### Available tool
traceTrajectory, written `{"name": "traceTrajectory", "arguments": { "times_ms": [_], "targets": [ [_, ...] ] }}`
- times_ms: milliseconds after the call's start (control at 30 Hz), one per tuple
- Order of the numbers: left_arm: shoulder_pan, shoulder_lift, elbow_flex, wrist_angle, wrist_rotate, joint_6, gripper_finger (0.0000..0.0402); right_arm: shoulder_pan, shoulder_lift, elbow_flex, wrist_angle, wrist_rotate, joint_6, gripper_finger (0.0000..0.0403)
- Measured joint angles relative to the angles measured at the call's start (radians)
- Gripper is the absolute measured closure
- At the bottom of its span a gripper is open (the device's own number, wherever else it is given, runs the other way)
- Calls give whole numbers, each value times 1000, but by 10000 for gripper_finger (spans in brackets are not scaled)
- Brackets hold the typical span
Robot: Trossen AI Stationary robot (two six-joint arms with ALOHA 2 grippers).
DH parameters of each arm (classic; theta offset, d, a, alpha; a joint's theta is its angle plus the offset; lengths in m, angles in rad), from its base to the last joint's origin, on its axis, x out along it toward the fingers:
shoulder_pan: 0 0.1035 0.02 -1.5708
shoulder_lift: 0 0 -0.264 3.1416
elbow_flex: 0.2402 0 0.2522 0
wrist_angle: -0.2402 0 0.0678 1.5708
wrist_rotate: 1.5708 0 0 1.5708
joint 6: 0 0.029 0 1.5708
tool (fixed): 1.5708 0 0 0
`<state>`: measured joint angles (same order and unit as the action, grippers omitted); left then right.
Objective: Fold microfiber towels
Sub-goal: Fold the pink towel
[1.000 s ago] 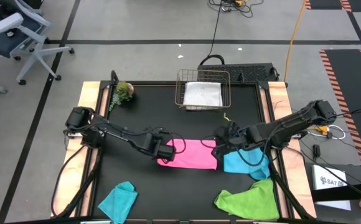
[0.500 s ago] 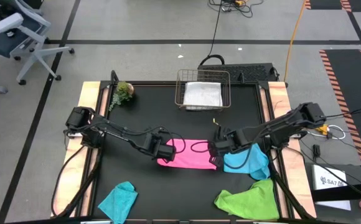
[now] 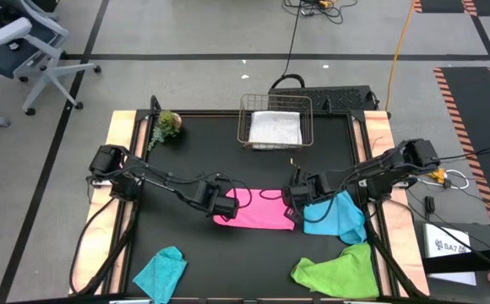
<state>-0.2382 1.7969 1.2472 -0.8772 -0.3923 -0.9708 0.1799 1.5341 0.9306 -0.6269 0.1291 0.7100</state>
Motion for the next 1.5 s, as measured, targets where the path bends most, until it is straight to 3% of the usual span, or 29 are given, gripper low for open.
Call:
{"name": "traceTrajectory", "arguments": {
  "times_ms": [333,500,933,1267,1500],
  "targets": [
    [0,0,0,0,0,1,268,-93,-1,-30,49,-4,-65,246],
    [0,0,0,0,1,1,268,-133,-1,-81,127,-71,-69,246],
    [0,0,0,0,1,12,268,-161,-6,-212,326,-103,-43,245],
    [-7,0,0,14,18,0,268,-161,-5,-228,354,-102,-22,266],
    [-98,0,1,40,-84,135,268,-161,-6,-229,366,-103,-22,267]
  ]
}}
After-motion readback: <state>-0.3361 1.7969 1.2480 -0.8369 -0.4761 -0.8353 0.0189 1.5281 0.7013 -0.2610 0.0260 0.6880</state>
